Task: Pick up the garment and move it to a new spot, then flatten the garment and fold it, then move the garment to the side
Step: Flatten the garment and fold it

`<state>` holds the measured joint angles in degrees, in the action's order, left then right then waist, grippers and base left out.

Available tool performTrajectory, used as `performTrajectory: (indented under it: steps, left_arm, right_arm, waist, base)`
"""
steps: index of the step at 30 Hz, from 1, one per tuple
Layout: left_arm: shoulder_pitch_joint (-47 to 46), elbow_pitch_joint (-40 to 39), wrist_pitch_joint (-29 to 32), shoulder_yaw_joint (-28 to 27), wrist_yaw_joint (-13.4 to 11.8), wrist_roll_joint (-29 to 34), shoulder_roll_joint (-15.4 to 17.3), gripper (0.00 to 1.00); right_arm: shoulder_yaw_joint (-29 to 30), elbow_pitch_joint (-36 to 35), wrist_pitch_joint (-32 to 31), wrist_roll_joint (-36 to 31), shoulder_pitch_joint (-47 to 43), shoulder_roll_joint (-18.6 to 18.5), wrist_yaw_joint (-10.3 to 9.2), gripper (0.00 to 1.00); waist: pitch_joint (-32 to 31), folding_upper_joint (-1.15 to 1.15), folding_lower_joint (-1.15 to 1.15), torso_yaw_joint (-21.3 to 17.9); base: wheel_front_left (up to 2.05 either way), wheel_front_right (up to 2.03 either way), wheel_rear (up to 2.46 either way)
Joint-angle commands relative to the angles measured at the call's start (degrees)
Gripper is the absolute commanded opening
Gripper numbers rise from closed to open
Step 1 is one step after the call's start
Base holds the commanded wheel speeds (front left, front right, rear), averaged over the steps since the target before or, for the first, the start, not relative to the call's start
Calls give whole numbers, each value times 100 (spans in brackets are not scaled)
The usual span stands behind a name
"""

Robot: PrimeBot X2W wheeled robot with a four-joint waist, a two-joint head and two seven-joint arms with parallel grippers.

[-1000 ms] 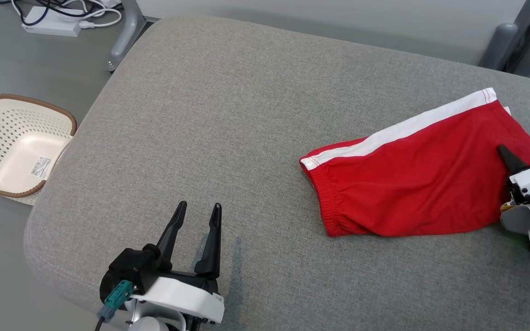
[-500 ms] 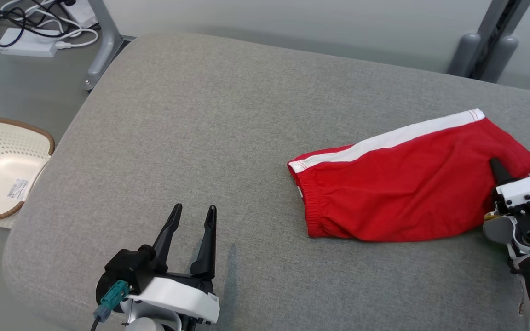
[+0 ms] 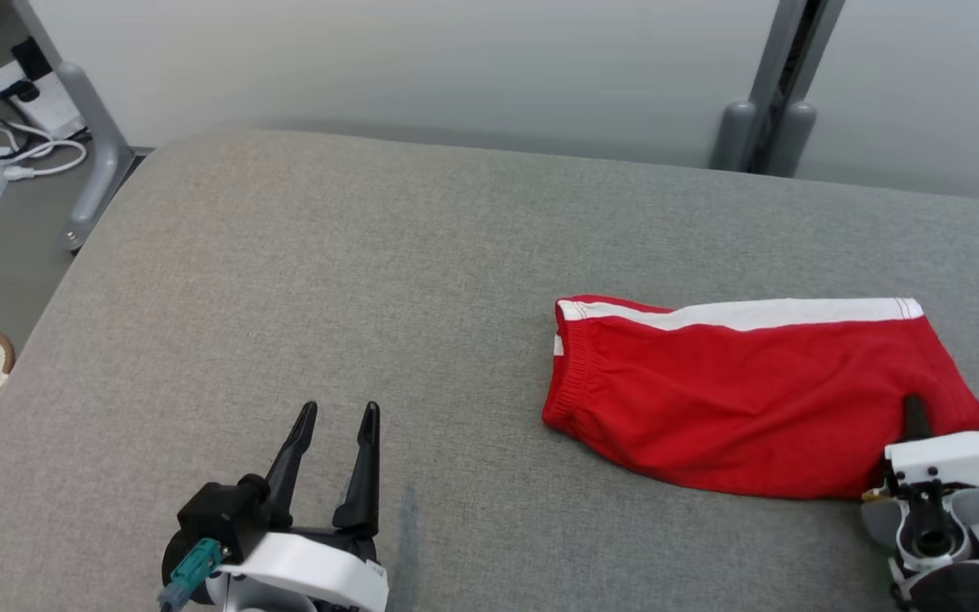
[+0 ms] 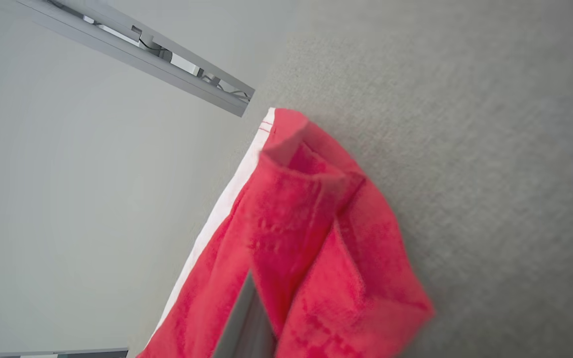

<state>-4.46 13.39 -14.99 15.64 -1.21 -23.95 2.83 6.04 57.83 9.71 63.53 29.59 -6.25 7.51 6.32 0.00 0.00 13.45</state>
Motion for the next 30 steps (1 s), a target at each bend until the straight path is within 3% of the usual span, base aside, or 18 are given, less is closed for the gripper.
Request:
performTrajectory:
  steps: [1,13,22,30]
  left_arm:
    - [62,7,-19,-42,18,17,21,100]
    - [96,70,-18,-85,108,56,21,100]
    - [149,116,-19,-109,128,70,20,100]
    - [237,175,-19,-93,142,-213,20,100]
  right_arm:
    - [-1,111,88,-45,-248,7,-3,0]
    - [112,244,514,-271,-416,187,-3,0]
    - [-251,-642,553,-669,-270,226,0,0]
    - [-1077,-1836,555,-1220,-523,295,0,0]
  waist:
    - [-120,0,0,-142]
    - [-292,0,0,-472]
    - [-394,0,0,-362]
    - [-537,0,0,-58]
  base:
    - [0,0,0]
    - [0,0,0]
    - [0,0,0]
    - [0,0,0]
